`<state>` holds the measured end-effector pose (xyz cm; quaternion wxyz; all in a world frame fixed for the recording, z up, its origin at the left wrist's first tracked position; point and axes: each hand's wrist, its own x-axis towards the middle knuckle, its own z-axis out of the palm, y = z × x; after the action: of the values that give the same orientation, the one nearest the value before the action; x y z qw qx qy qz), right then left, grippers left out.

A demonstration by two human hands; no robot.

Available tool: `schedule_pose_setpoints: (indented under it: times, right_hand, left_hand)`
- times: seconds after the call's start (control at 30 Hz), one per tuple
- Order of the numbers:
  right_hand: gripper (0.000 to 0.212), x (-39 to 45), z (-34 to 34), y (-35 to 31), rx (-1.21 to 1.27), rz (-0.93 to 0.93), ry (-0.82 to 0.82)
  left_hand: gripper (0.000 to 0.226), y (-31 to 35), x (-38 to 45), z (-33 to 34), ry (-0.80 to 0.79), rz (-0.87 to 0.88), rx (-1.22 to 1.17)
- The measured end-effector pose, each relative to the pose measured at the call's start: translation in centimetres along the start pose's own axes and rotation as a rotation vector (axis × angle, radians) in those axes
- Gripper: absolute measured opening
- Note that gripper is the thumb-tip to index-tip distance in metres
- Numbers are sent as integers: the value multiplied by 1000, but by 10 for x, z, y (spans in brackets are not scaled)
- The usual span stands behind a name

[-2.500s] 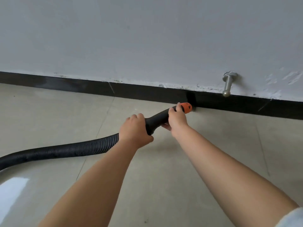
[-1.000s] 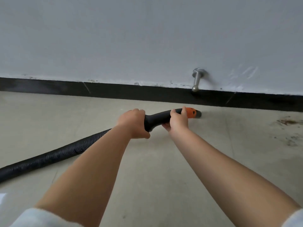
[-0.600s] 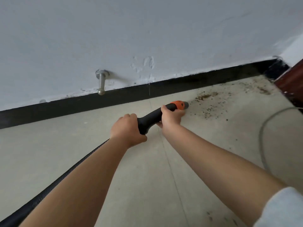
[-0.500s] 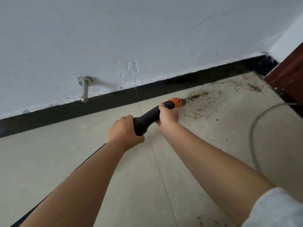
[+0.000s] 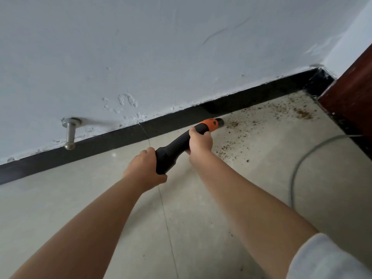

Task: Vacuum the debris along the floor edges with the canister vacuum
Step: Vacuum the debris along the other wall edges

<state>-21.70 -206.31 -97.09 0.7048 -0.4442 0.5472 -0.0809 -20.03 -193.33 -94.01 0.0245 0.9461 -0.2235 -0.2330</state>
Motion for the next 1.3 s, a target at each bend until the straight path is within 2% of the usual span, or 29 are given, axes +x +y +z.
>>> schedule_pose_setpoints:
  times: [0.23, 0.43, 0.6, 0.7, 0.77, 0.9, 1.1, 1.3]
  right_hand:
    - [55, 6, -2, -8, 75, 19, 20]
    - [62, 0, -14, 3, 233, 105, 84]
    - [62, -24, -5, 29, 262, 84, 78]
    - [60, -45, 10, 46, 289, 112, 93]
    - [58, -59, 16, 57, 356, 171, 119]
    - [56, -83, 8, 74, 478, 235, 214]
    - [48, -106, -30, 97, 624, 236, 436]
    - [34, -123, -59, 103, 725, 203, 501]
  left_hand:
    - [43, 5, 17, -5, 11, 45, 58]
    - [45, 2, 26, 10, 22, 115, -19]
    - [45, -26, 29, 9, -102, 197, -107]
    - [41, -53, 26, 11, -112, 202, -135]
    - [40, -67, 24, 12, -116, 221, -77]
    - [38, -72, 15, 13, -135, 373, 67]
    - [36, -33, -7, 24, -186, 650, 290]
    - [41, -1, -23, 27, -207, 800, 447]
